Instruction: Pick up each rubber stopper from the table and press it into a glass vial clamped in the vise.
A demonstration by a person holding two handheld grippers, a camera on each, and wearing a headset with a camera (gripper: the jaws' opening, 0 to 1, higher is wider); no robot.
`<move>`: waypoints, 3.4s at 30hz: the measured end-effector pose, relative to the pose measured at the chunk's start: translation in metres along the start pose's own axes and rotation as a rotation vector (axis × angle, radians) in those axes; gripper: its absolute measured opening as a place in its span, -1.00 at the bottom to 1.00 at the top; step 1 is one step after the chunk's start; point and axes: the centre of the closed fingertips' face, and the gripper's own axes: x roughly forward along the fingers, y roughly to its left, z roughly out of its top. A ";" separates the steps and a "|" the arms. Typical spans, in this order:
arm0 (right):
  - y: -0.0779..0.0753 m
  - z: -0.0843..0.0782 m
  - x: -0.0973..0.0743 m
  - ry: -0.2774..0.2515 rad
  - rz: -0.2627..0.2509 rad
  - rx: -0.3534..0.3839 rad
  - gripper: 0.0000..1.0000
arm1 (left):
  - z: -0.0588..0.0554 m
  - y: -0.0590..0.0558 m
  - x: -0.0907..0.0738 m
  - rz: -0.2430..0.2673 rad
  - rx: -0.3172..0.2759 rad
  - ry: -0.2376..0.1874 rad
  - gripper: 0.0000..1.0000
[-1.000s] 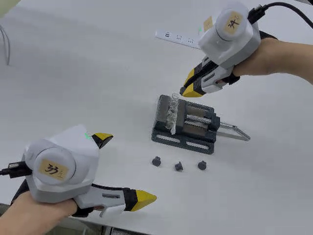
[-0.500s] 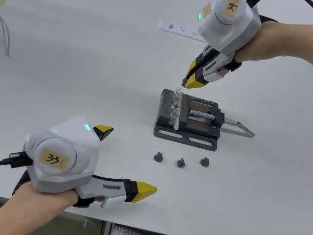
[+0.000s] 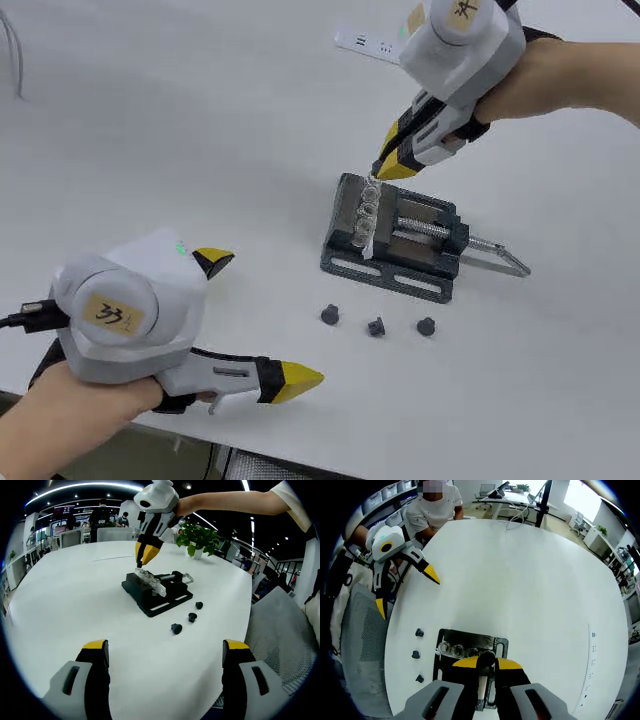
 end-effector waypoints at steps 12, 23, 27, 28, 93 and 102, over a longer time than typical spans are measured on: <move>-0.004 -0.005 0.005 0.024 0.002 -0.015 -0.86 | -0.001 -0.001 0.002 -0.001 -0.009 0.000 0.86; -0.006 -0.004 0.006 0.082 0.003 -0.014 -0.87 | -0.001 -0.002 0.005 -0.005 -0.017 -0.001 0.86; -0.005 -0.005 0.006 0.092 0.000 0.017 -0.87 | -0.001 -0.004 0.005 -0.008 -0.021 -0.003 0.86; -0.005 -0.005 0.006 0.095 -0.003 0.036 -0.88 | -0.001 -0.004 0.005 -0.009 -0.021 -0.003 0.86; -0.006 -0.003 0.004 0.087 -0.015 0.105 -0.64 | -0.005 -0.001 0.007 -0.015 -0.042 -0.012 0.84; -0.004 -0.001 -0.004 0.085 -0.021 0.041 -0.82 | -0.003 0.000 0.007 -0.014 -0.040 -0.016 0.84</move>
